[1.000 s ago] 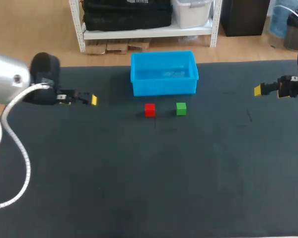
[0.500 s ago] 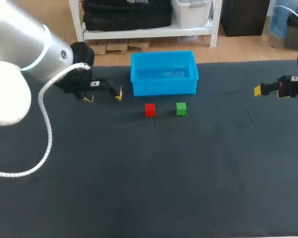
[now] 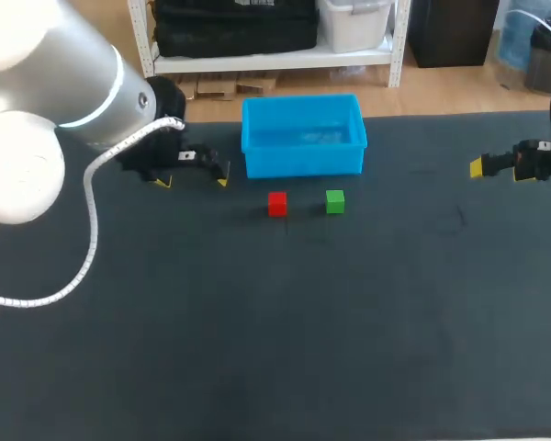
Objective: Use the left arm to pick the red cube and place it into the blue plastic box first, then use the right arm to grasp the green cube and put it into the same blue plastic box after the first action is fully finished.
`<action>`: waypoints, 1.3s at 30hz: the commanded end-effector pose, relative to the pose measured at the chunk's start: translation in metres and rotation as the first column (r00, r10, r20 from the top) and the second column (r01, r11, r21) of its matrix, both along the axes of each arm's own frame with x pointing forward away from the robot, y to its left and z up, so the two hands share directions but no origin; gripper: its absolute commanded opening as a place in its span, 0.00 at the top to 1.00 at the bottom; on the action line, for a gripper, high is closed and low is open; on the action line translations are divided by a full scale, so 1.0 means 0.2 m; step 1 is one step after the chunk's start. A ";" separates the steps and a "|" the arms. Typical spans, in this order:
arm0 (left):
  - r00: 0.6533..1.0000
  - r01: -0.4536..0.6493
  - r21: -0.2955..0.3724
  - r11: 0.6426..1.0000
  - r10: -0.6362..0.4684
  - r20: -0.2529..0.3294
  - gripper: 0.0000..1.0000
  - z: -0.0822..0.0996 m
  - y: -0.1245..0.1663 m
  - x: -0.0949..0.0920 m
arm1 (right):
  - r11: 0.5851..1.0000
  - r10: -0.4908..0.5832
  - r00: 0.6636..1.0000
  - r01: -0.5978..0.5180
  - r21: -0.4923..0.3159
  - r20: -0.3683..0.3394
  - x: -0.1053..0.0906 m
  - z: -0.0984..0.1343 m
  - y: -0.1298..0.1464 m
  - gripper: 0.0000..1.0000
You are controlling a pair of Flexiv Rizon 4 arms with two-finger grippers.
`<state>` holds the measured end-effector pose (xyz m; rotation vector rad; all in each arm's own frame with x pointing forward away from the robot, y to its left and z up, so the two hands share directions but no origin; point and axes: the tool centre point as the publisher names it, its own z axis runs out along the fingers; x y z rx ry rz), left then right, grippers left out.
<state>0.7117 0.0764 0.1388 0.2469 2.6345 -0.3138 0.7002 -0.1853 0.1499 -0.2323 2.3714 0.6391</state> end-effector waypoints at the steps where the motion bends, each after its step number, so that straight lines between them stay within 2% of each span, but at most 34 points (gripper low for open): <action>1: 0.999 -0.036 0.012 0.999 0.036 -0.023 0.00 -0.02 -0.06 0.02 | 1.000 0.000 1.000 0.000 -0.002 -0.001 0.00 0.00 0.00 0.00; 4: 0.994 -0.074 0.008 0.997 0.074 -0.085 0.00 -0.02 -0.11 0.07 | 1.000 0.000 1.000 0.000 -0.002 -0.001 0.00 0.00 0.00 0.00; 7: 0.984 -0.116 0.045 0.992 0.121 -0.127 0.00 -0.02 -0.16 0.11 | 1.000 0.000 1.000 0.000 -0.002 -0.001 0.00 0.00 0.00 0.00; 13: 0.973 -0.155 0.128 0.979 0.174 -0.151 0.00 -0.03 -0.23 0.19 | 1.000 0.000 1.000 0.000 -0.002 -0.001 0.00 0.00 0.00 0.00; 17: 0.964 -0.168 0.182 0.969 0.200 -0.175 0.00 -0.08 -0.28 0.20 | 1.000 0.000 1.000 0.000 -0.002 -0.001 0.00 0.00 0.00 0.00; 25: 0.942 -0.172 0.226 0.959 0.227 -0.246 0.00 -0.15 -0.32 0.22 | 1.000 0.000 1.000 0.000 -0.002 -0.001 0.00 0.00 0.00 0.00; 32: 0.949 -0.162 0.235 0.959 0.217 -0.231 0.00 -0.18 -0.40 0.25 | 1.000 0.000 1.000 0.000 -0.002 -0.001 0.00 0.00 0.00 0.00; 34: 0.954 -0.162 0.249 0.955 0.216 -0.210 0.00 -0.20 -0.43 0.27 | 1.000 0.000 1.000 0.000 -0.002 -0.001 0.00 0.00 0.00 0.00; 39: 0.952 -0.154 0.265 0.952 0.215 -0.220 0.00 -0.27 -0.48 0.32 | 1.000 0.000 1.000 0.000 -0.002 -0.001 0.00 0.00 0.00 0.00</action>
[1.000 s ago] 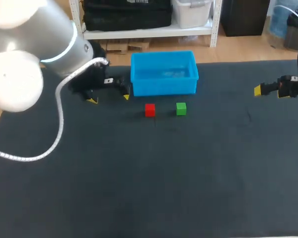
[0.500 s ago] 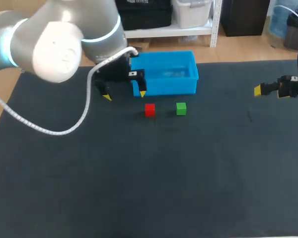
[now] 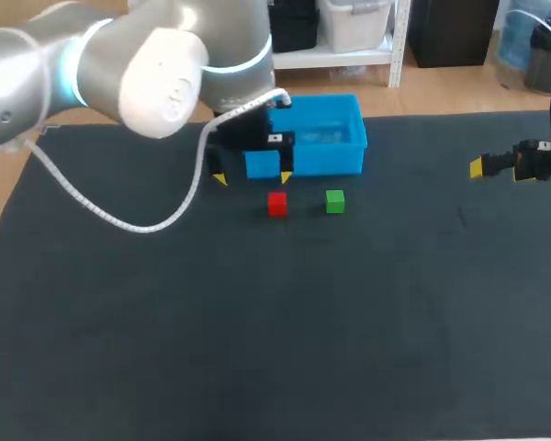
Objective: Use the left arm to pick the red cube and place it into the blue plastic box first, then use the right arm to grasp the green cube and put it into the same blue plastic box after the first action is fully finished.
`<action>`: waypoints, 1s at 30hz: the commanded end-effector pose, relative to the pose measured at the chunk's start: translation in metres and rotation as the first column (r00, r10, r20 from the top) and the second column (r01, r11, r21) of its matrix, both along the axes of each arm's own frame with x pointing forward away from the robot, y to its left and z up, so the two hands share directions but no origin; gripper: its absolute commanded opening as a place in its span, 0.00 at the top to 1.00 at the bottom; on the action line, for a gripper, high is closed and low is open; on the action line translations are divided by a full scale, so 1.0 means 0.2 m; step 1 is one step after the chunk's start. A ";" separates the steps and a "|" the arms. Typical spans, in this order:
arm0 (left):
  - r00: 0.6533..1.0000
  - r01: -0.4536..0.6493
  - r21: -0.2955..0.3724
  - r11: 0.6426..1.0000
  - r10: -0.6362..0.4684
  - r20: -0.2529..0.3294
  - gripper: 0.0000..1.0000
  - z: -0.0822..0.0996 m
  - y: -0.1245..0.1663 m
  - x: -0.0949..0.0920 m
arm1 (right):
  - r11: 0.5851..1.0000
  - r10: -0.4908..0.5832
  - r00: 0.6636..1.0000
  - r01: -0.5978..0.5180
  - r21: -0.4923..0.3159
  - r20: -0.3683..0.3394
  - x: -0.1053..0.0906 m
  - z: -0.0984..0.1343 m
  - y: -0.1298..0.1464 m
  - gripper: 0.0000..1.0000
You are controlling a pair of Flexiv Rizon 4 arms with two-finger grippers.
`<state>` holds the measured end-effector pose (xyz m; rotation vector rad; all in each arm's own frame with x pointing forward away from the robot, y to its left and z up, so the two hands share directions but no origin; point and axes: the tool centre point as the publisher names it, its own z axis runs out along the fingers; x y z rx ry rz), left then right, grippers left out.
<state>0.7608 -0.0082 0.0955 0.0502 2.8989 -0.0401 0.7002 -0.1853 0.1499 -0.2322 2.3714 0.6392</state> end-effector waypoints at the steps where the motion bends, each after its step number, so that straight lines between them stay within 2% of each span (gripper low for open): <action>1: 0.999 -0.013 0.044 0.999 0.015 -0.040 0.00 -0.07 -0.07 0.08 | 1.000 0.000 1.000 0.000 -0.002 -0.001 0.00 0.00 0.00 0.00; 2: 0.998 -0.013 0.035 0.999 0.015 -0.056 0.00 -0.09 -0.07 0.10 | 1.000 0.000 1.000 0.000 -0.002 -0.001 0.00 0.00 0.00 0.00; 16: 0.997 -0.048 0.050 0.998 0.052 -0.065 0.00 -0.30 -0.12 0.24 | 1.000 0.000 1.000 0.000 -0.002 -0.001 0.00 0.00 0.00 0.00; 30: 0.990 -0.082 0.052 0.995 0.088 -0.109 0.00 -0.45 -0.13 0.27 | 1.000 0.000 1.000 0.000 -0.002 -0.001 0.00 0.00 0.00 0.00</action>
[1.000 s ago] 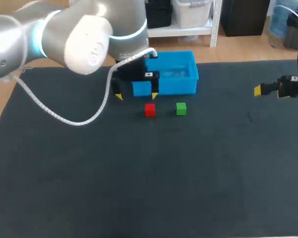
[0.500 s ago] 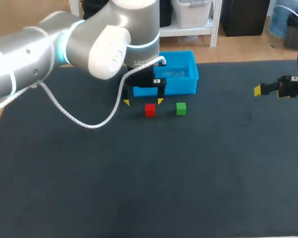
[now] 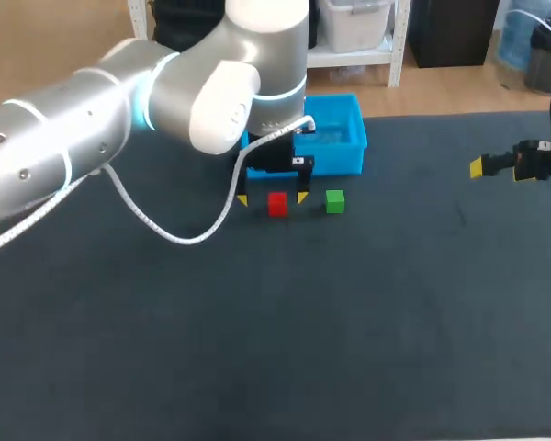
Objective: Use the left arm to pick the red cube and place it into the blue plastic box first, then use the right arm to grasp the green cube and put it into the same blue plastic box after the first action is fully finished.
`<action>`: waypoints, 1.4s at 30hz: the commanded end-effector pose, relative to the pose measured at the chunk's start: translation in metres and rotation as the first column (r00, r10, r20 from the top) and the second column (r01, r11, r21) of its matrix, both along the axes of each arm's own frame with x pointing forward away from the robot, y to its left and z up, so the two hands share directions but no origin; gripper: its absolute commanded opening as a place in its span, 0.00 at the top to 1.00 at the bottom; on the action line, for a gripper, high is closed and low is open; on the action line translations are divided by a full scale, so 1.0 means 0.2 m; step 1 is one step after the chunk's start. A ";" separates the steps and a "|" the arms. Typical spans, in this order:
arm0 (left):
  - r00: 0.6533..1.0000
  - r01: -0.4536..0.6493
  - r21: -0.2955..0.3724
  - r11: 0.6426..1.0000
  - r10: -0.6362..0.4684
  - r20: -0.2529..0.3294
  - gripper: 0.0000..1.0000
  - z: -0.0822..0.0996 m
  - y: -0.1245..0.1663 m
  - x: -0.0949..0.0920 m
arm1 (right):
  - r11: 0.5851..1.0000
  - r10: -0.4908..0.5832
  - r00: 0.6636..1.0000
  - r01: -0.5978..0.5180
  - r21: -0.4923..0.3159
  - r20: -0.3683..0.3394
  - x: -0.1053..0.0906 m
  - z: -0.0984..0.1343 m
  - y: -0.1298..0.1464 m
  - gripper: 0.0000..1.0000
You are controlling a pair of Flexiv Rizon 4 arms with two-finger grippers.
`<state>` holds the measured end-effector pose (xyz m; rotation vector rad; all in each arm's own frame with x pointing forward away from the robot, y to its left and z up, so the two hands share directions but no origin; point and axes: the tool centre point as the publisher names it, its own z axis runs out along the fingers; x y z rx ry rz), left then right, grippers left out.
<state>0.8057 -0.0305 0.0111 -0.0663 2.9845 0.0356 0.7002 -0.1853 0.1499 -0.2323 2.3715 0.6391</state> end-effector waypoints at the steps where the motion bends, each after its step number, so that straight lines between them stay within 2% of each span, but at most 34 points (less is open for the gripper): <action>1: 1.000 -0.004 0.006 1.000 0.004 -0.028 0.00 -0.04 -0.02 0.05 | 1.000 0.000 1.000 0.000 -0.002 -0.001 0.00 0.00 0.00 0.00; 12: 1.000 0.000 0.003 1.000 0.000 -0.019 0.00 -0.07 -0.05 0.08 | 1.000 0.000 1.000 0.000 -0.002 -0.001 0.00 0.00 0.00 0.00; 13: 1.000 0.000 0.001 1.000 0.000 -0.017 0.10 -0.08 -0.05 0.08 | 1.000 0.000 1.000 0.000 -0.002 -0.001 0.00 0.00 0.00 0.00; 14: 1.000 0.000 0.001 1.000 0.000 -0.015 0.50 -0.08 -0.06 0.08 | 1.000 0.000 1.000 0.000 -0.002 -0.001 0.00 0.00 0.00 0.00; 15: 1.000 -0.001 0.001 1.000 0.001 -0.014 0.54 -0.08 -0.06 0.08 | 1.000 0.000 1.000 0.000 -0.002 -0.001 0.00 0.00 0.00 0.00; 16: 1.000 -0.002 0.000 1.000 0.002 -0.014 0.80 -0.09 -0.06 0.08 | 1.000 0.000 1.000 0.000 -0.002 -0.001 0.00 0.00 0.00 0.00; 17: 1.000 0.000 0.001 1.000 0.000 -0.012 0.95 -0.09 -0.06 0.08 | 1.000 0.000 1.000 0.000 -0.002 -0.001 0.00 0.00 0.00 0.00; 18: 1.000 -0.001 0.004 1.000 0.001 -0.012 1.00 -0.09 -0.06 0.07 | 1.000 0.000 1.000 0.000 -0.002 -0.001 0.00 0.00 0.00 0.00; 24: 1.000 -0.001 0.017 1.000 0.001 -0.011 1.00 -0.10 -0.06 0.07 | 1.000 0.000 1.000 0.000 -0.002 -0.001 0.00 0.00 0.00 0.00; 28: 1.000 0.000 0.024 1.000 0.000 0.005 1.00 -0.07 -0.05 0.06 | 1.000 0.000 1.000 0.000 -0.002 -0.001 0.00 0.00 0.00 0.00; 34: 0.999 0.013 0.008 1.000 -0.014 0.049 1.00 0.03 -0.05 0.05 | 1.000 0.000 1.000 0.000 -0.002 -0.001 0.00 0.00 0.00 0.00; 36: 0.999 0.014 -0.008 1.000 -0.014 0.047 1.00 0.08 -0.04 0.04 | 1.000 0.000 1.000 0.000 -0.002 -0.001 0.00 0.00 0.00 0.00; 37: 0.997 0.019 -0.005 1.000 -0.019 0.074 1.00 0.11 -0.04 0.04 | 1.000 0.000 1.000 0.000 -0.002 -0.001 0.00 0.00 0.00 0.00; 42: 0.992 0.033 -0.023 0.999 -0.030 0.122 1.00 0.25 -0.03 0.03 | 1.000 0.000 1.000 0.000 -0.002 -0.001 0.00 0.00 0.00 0.00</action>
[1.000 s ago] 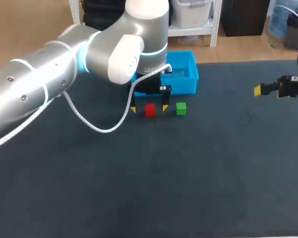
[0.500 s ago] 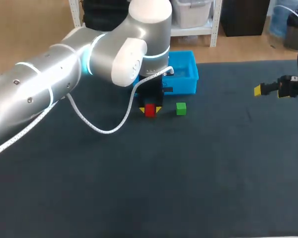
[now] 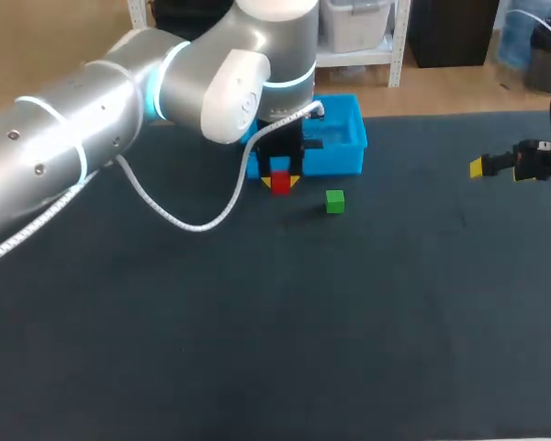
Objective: Use the left arm to pick the red cube and place it into the blue plastic box first, then use the right arm to grasp the green cube and put it into the same blue plastic box after the first action is fully finished.
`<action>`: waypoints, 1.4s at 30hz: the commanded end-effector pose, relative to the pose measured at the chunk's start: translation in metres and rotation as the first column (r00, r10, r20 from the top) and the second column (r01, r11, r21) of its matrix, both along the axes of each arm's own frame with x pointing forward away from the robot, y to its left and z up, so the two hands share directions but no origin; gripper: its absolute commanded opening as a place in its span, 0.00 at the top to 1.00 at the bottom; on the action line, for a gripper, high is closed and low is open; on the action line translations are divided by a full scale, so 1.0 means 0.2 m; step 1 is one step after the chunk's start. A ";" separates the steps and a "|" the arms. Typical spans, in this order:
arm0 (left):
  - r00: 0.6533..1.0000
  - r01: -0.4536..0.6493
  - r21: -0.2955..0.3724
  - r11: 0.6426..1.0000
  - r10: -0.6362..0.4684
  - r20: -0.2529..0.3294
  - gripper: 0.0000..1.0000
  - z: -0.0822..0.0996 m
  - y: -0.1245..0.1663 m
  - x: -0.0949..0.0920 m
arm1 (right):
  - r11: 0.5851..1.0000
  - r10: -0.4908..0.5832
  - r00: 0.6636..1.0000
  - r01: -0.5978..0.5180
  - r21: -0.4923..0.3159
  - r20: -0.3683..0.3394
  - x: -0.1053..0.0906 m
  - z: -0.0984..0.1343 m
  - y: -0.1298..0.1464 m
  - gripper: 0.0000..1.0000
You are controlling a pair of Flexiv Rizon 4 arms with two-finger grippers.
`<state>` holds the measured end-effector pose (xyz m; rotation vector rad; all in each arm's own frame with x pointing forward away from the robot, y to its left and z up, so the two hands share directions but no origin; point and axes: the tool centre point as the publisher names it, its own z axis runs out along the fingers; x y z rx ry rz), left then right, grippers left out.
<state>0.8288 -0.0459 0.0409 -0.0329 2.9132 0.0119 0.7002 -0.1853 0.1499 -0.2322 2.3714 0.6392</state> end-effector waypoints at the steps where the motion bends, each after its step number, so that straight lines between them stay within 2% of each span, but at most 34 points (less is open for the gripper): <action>1: 0.998 0.010 -0.020 1.000 -0.009 0.056 1.00 0.13 0.06 -0.10 | 1.000 0.000 1.000 0.000 -0.002 -0.001 0.00 0.00 0.00 0.00; 4: 0.995 0.015 -0.031 0.999 -0.012 0.098 1.00 0.22 0.07 -0.11 | 1.000 0.000 1.000 0.000 -0.002 -0.001 0.00 0.00 0.00 0.00; 8: 0.988 0.037 -0.089 0.995 -0.024 0.151 1.00 0.34 0.08 -0.15 | 1.000 0.000 1.000 0.000 -0.002 -0.001 0.00 0.00 0.00 0.00; 13: 0.976 0.075 -0.147 0.986 -0.042 0.215 1.00 0.43 0.11 -0.21 | 1.000 0.000 1.000 0.000 -0.002 -0.001 0.00 0.00 0.00 0.00; 17: 0.965 0.105 -0.160 0.981 -0.061 0.257 1.00 0.47 0.13 -0.26 | 1.000 0.000 1.000 0.000 -0.002 -0.001 0.00 0.00 0.00 0.00; 24: 0.959 0.127 -0.160 0.979 -0.080 0.272 1.00 0.47 0.15 -0.29 | 1.000 0.000 1.000 0.000 -0.002 -0.001 0.00 0.00 0.00 0.00; 29: 0.958 0.144 -0.158 0.977 -0.098 0.268 1.00 0.46 0.13 -0.24 | 1.000 0.000 1.000 0.000 -0.002 -0.001 0.00 0.00 0.00 0.00; 33: 0.957 0.159 -0.150 0.976 -0.115 0.266 1.00 0.45 0.10 -0.16 | 1.000 0.000 1.000 0.000 -0.002 -0.001 0.00 0.00 0.00 0.00; 42: 0.952 0.195 -0.146 0.970 -0.151 0.267 1.00 0.48 0.00 0.12 | 1.000 0.000 1.000 0.000 -0.002 -0.001 0.00 0.00 0.00 0.00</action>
